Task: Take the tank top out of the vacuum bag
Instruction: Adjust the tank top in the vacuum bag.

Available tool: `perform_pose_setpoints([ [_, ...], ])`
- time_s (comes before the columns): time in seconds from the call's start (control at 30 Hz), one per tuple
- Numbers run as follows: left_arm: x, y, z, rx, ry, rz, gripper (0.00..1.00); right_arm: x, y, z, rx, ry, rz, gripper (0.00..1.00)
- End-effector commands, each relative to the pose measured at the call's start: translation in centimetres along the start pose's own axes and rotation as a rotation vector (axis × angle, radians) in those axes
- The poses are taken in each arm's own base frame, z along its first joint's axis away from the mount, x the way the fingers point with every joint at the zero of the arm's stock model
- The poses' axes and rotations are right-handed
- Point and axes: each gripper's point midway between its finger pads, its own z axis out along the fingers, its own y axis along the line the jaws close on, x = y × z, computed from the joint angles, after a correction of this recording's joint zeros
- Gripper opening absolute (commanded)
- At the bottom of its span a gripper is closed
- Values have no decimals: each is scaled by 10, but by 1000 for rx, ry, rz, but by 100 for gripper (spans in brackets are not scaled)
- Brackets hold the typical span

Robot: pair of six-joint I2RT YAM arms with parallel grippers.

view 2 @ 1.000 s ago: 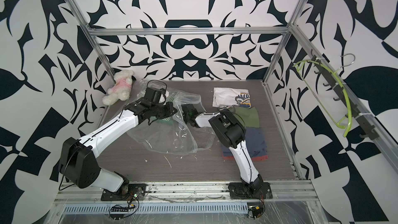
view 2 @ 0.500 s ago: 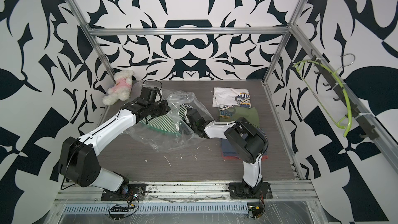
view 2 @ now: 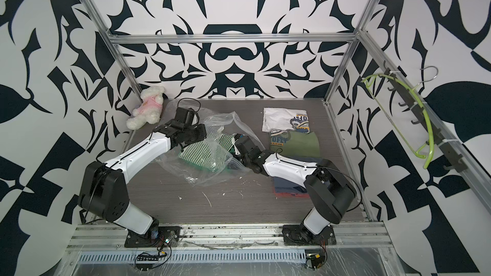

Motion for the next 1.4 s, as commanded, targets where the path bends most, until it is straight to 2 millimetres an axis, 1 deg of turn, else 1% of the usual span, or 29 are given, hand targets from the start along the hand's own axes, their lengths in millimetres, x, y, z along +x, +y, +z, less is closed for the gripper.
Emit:
perform_pose_setpoints([
  [0.0,-1,18,10,-54,-10,1,0,-6,25,-32,-48,-22,-87,0],
  [0.1,1,22,10,-66,-15,-2,0,1,16,-44,-7,-15,-82,0],
  [0.23,4,29,8,-78,-18,-8,0,11,3,-50,31,-2,-63,0],
  [0.3,4,30,8,-79,-21,-13,0,14,-3,-51,57,8,-49,0],
  [0.4,4,28,9,-61,-20,-23,0,16,-13,-43,100,35,-31,0],
  [0.47,3,25,9,-49,-19,-29,0,12,-13,-35,103,36,-21,1],
  [0.5,2,24,8,-46,-23,-31,0,8,-12,-30,92,32,-16,1],
  [0.57,1,25,5,-54,-34,-31,0,0,-16,-18,82,41,10,0],
  [0.63,1,30,-2,-79,-46,-29,0,-7,-27,-1,90,76,55,0],
  [0.7,2,36,-10,-108,-58,-25,0,-19,-27,19,69,117,52,0],
  [0.77,5,43,-17,-136,-70,-32,0,-34,-23,35,84,156,7,0],
  [0.8,7,46,-20,-145,-73,-37,0,-40,-17,43,79,170,-24,0],
  [0.87,13,51,-24,-156,-74,-49,0,-54,-1,54,39,166,-68,0],
  [0.9,15,53,-26,-162,-75,-58,0,-59,8,56,11,158,-84,0],
  [0.97,19,56,-27,-164,-77,-71,0,-64,22,52,-36,133,-110,0],
  [1.03,21,60,-25,-177,-76,-85,0,-64,25,43,-51,98,-130,1],
  [1.1,22,65,-21,-206,-76,-116,0,-59,25,31,-64,65,-131,2],
  [1.13,21,69,-20,-230,-77,-139,0,-53,20,27,-57,61,-117,2],
  [1.17,21,74,-18,-260,-72,-170,0,-49,16,20,-52,46,-105,3],
  [1.2,20,78,-17,-290,-63,-197,0,-48,16,11,-53,23,-98,4],
  [1.23,19,81,-17,-307,-55,-213,0,-44,13,6,-47,12,-83,4],
  [1.33,17,86,-13,-336,-49,-239,0,-35,9,-17,-50,-42,-50,5],
  [1.37,17,88,-11,-343,-50,-241,0,-32,4,-24,-38,-57,-41,5],
])
